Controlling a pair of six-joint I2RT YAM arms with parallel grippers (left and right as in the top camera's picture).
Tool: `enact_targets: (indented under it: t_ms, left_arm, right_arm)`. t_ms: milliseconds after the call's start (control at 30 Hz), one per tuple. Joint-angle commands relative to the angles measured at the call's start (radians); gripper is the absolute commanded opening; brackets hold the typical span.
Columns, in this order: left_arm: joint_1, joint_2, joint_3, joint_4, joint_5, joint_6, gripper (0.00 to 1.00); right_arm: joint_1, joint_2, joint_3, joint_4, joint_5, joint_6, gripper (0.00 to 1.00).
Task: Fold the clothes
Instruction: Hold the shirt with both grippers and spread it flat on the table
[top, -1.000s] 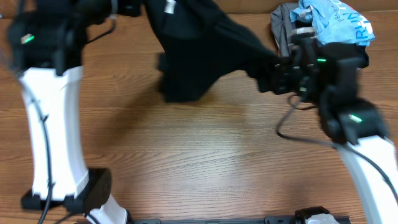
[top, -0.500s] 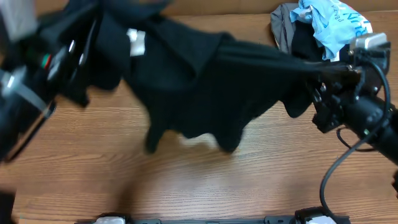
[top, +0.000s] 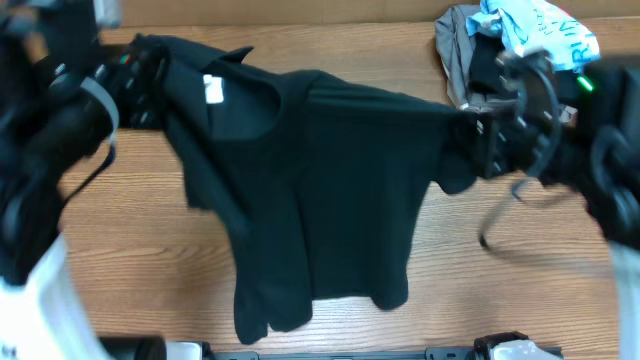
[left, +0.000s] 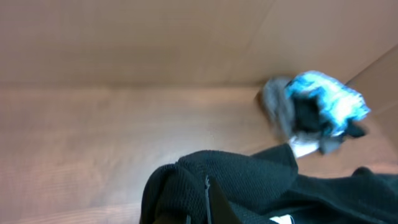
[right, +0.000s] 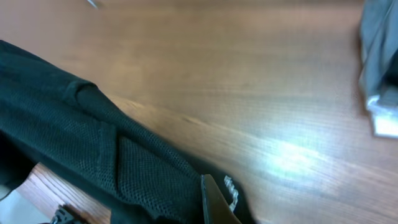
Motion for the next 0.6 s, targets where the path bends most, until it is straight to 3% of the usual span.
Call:
enact_targets:
  t_ms: [0, 267, 567]
  left_arm:
    - [0.029, 0.13, 0.0, -0.02, -0.146, 0.046, 0.04]
    - [0.017, 0.452, 0.0, -0.005, -0.146, 0.09, 0.04]
    - [-0.026, 0.699, 0.0, 0.126, -0.14, 0.132, 0.05]
  right_arm:
    - [-0.015, 0.135, 0.004, -0.009, 0.106, 0.0, 0.04]
    - [-0.015, 0.46, 0.003, 0.113, 0.15, 0.0, 0.04]
    - [-0.028, 0.651, 0.003, 0.268, 0.158, 0.0, 0.04]
